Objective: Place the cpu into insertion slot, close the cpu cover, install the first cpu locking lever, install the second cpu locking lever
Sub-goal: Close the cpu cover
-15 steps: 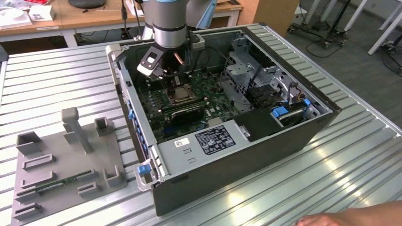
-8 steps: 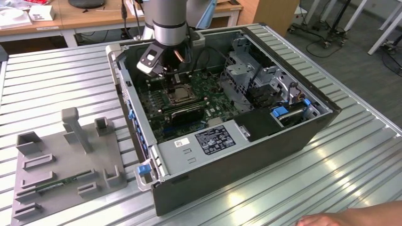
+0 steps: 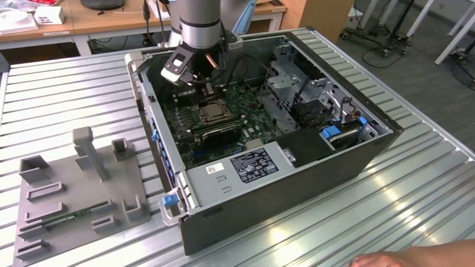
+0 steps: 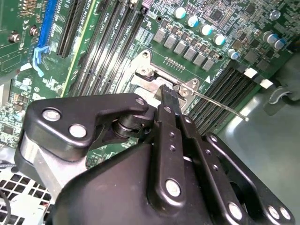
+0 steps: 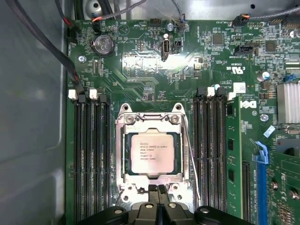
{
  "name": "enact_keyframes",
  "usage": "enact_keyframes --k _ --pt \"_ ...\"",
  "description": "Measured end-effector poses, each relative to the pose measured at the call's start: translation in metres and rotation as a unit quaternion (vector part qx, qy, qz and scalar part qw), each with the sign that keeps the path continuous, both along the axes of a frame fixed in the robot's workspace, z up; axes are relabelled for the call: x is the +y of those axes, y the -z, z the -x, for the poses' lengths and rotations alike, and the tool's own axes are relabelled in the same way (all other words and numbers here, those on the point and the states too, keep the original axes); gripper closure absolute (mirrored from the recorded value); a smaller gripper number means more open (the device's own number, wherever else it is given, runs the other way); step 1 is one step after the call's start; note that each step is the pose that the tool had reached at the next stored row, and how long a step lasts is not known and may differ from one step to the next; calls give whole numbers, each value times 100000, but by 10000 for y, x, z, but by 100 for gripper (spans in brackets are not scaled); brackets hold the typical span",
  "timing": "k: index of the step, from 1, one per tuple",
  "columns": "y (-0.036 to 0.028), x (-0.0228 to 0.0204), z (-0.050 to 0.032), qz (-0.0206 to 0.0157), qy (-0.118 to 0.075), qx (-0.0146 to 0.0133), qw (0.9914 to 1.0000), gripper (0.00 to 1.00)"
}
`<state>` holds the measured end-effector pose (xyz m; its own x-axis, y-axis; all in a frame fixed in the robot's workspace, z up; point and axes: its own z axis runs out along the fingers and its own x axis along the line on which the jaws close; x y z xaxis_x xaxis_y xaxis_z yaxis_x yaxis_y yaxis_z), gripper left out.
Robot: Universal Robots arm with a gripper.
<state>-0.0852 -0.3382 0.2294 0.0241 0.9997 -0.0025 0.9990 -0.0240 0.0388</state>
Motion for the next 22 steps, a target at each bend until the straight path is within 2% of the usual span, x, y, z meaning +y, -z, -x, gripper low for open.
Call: enact_keyframes --k 2,13,18,20,22 --pt "-27 0 0 2 1 4 100000 90" --pt "-30 0 0 3 -395 4 99999 90" --pt "-30 0 0 4 -2923 6 99957 90" --pt "-30 0 0 5 -4517 6 99898 90" --pt "-29 0 0 3 -6350 6 99798 90"
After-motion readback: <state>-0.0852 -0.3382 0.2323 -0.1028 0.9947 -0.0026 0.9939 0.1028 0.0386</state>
